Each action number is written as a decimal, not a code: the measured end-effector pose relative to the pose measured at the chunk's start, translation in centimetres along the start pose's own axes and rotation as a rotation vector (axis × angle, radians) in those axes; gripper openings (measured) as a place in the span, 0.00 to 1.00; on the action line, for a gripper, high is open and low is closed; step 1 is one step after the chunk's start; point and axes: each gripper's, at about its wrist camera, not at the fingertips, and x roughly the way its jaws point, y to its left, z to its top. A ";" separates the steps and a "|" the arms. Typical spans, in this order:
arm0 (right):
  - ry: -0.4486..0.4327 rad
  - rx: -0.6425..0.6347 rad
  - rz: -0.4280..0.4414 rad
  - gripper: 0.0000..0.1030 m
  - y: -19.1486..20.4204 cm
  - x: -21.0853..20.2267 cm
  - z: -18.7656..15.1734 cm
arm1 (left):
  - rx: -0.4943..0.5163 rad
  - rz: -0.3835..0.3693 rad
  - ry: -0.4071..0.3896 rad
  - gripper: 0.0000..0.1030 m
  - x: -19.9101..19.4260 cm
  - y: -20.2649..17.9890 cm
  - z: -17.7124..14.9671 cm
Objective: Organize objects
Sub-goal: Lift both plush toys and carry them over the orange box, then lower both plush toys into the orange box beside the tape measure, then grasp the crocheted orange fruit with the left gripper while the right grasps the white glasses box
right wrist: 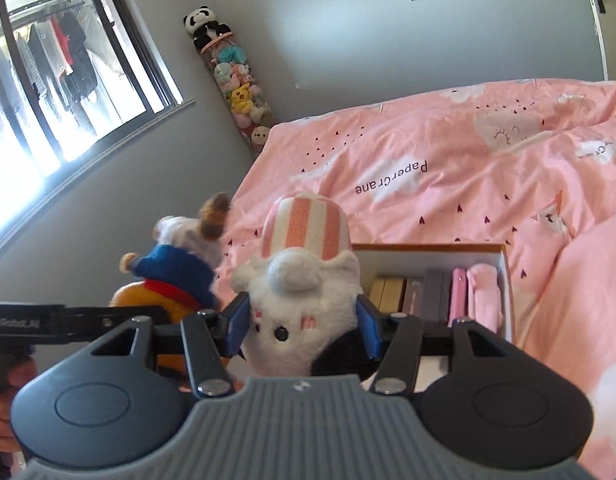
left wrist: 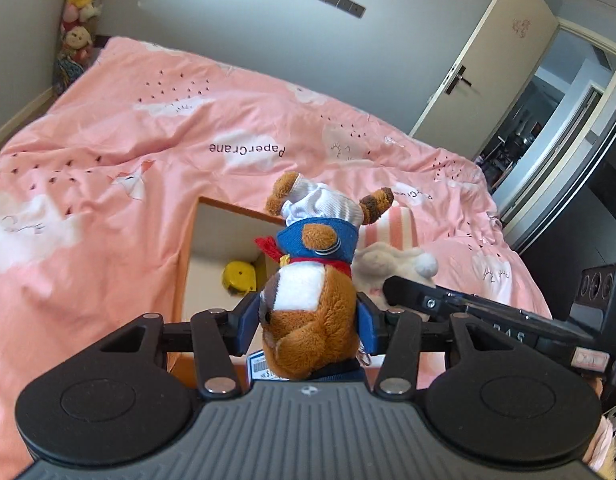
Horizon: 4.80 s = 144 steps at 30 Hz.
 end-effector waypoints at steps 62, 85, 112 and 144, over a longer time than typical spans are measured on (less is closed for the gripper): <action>0.461 0.076 -0.057 0.44 -6.6 16.2 -5.7 | 0.591 0.423 0.570 0.25 23.0 0.9 -2.4; 0.420 0.074 -0.072 0.41 -5.1 16.9 -5.3 | 0.444 0.284 0.386 0.22 15.6 -0.2 -0.2; 0.020 -0.105 -0.474 0.55 0.6 -1.2 -14.0 | 0.393 0.179 0.168 0.24 2.6 -0.3 -13.3; 0.167 0.006 -0.650 0.56 -1.3 1.4 -18.8 | 0.322 0.023 0.476 0.52 11.3 1.9 -20.7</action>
